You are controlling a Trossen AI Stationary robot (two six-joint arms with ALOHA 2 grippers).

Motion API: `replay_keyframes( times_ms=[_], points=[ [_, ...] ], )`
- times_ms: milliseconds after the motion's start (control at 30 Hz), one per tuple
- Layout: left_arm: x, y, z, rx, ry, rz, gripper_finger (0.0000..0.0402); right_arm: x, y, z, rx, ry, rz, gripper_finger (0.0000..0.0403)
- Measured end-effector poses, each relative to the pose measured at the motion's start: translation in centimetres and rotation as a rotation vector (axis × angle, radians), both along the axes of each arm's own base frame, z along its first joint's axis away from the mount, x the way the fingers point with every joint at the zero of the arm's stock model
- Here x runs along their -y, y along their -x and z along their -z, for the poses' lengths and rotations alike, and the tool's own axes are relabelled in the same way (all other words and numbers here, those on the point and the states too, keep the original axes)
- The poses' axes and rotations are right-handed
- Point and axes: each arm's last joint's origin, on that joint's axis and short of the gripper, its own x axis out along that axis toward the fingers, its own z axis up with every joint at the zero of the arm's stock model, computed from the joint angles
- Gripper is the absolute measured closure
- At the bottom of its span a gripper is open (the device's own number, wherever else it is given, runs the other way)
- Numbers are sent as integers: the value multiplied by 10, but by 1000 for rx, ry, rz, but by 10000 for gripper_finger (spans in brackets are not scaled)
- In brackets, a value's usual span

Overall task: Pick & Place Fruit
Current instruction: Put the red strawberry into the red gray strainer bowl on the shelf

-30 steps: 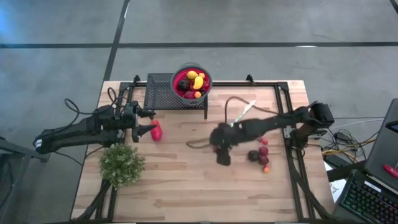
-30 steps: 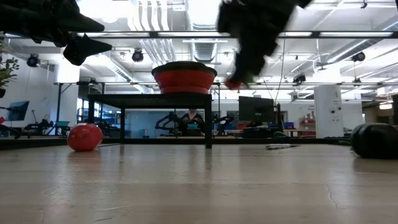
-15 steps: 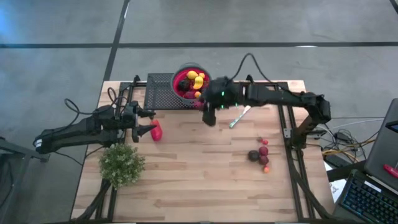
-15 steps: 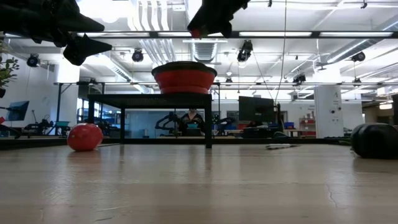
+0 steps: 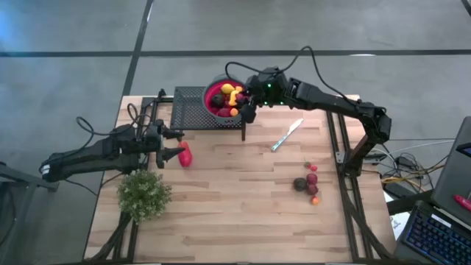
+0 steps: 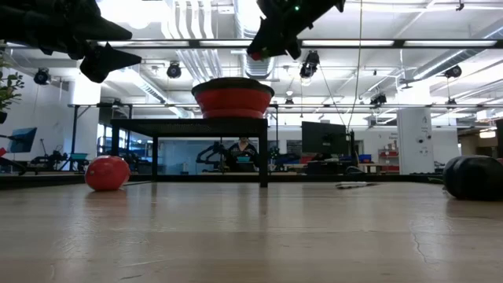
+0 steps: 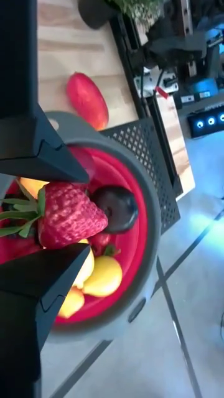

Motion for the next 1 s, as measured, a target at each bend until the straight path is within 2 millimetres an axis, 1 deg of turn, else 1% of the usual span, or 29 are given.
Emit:
replay_keyframes(
  times_ms=[100,200,500,667,833,1000],
  points=[
    [0,0,0,0,0,0,90,4,2,0,0,0,10,255],
    [0,0,0,0,0,0,90,5,2,0,-6,16,4,254],
    [0,0,0,0,0,0,90,5,1,-1,8,24,0,181],
    [0,0,0,0,0,0,90,4,1,-1,4,25,-2,156],
    [0,0,0,0,0,0,90,-3,6,-5,-51,21,-25,153],
    [0,0,0,1,0,0,90,-23,10,0,-181,8,-99,173]
  ],
)
